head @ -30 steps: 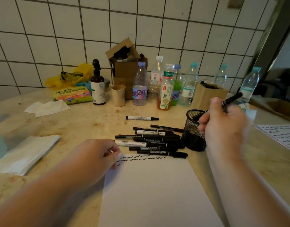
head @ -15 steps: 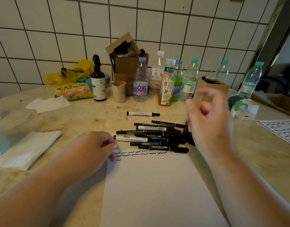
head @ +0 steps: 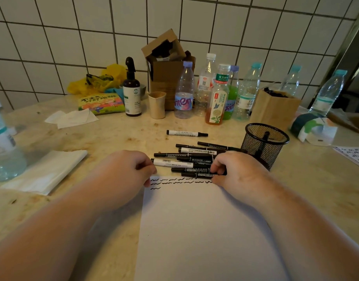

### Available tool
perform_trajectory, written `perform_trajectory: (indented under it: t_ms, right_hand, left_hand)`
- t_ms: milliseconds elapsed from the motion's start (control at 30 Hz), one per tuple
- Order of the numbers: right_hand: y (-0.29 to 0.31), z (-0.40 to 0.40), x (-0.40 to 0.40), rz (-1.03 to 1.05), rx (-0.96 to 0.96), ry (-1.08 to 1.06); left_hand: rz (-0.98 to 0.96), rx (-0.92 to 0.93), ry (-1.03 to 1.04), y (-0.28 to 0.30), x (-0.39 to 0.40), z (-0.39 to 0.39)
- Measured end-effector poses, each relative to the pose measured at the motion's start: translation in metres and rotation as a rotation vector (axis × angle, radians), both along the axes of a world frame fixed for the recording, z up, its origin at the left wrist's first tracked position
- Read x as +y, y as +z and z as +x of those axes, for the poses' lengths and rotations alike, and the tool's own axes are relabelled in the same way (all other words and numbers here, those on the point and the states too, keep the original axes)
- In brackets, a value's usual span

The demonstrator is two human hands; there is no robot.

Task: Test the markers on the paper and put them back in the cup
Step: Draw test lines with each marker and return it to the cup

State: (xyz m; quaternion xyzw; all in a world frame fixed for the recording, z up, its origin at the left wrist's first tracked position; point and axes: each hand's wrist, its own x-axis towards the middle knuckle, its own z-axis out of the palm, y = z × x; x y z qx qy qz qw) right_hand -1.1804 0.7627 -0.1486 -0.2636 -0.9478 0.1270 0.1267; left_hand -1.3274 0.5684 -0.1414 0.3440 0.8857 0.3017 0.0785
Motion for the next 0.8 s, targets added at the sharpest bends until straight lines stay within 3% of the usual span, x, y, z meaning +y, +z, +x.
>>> perform_trajectory:
  t_ms: [267,433,600,800]
  right_hand:
    - [-0.001,-0.001,0.002,-0.017,-0.022,-0.008]
    - [0.01,-0.003,-0.005,-0.493,0.341,0.079]
    - [0.01,-0.004,-0.023,-1.028,0.515,0.235]
    - [0.012,-0.007,-0.035,-1.207,0.599,0.343]
  left_hand:
    - [0.022,-0.02,-0.008,-0.001,0.0,0.001]
    - [0.006,-0.019,-0.054,0.003,-0.002,0.009]
    - [0.025,-0.056,-0.206,0.006,-0.002,0.017]
    - [0.073,0.022,-0.273,0.007,-0.001,0.02]
